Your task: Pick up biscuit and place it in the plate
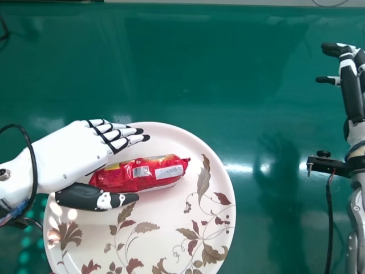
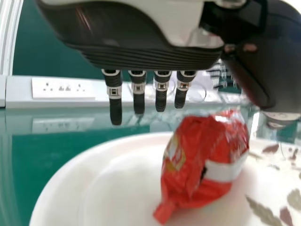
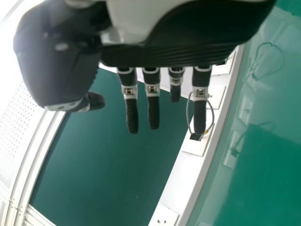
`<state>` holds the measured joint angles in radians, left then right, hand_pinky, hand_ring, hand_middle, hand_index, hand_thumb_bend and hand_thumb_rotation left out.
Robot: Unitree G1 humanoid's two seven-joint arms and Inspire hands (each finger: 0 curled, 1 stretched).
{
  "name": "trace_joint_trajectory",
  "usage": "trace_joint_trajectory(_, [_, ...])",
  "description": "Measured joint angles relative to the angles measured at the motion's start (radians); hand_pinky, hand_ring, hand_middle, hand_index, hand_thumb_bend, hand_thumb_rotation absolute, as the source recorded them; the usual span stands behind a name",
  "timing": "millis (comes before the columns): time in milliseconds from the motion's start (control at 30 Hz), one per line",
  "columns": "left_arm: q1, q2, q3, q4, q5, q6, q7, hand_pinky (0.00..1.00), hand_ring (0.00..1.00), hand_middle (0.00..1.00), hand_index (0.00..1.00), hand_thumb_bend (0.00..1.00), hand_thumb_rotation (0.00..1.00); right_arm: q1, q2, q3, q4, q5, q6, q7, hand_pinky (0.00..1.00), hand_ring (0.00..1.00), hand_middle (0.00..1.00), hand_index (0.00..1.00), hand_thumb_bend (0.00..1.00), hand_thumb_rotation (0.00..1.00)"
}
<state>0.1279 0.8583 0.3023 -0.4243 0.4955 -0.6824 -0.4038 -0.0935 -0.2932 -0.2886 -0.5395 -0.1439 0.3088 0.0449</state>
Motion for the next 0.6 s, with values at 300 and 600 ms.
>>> trace_joint_trajectory(300, [-0.024, -0.138, 0.079, 0.041, 0.011, -0.007, 0.200, 0.48, 0.62, 0.71, 0.72, 0.48, 0.60, 0.000, 0.008, 0.000, 0.017, 0.001, -0.014, -0.011, 0.56, 0.73, 0.77, 0.74, 0.36, 0.51])
trace_joint_trajectory(600, [0.013, -0.271, 0.116, 0.086, -0.010, 0.022, 0.332, 0.49, 0.58, 0.69, 0.69, 0.40, 0.50, 0.024, 0.018, 0.001, 0.071, 0.001, -0.094, -0.030, 0.61, 0.73, 0.78, 0.73, 0.39, 0.50])
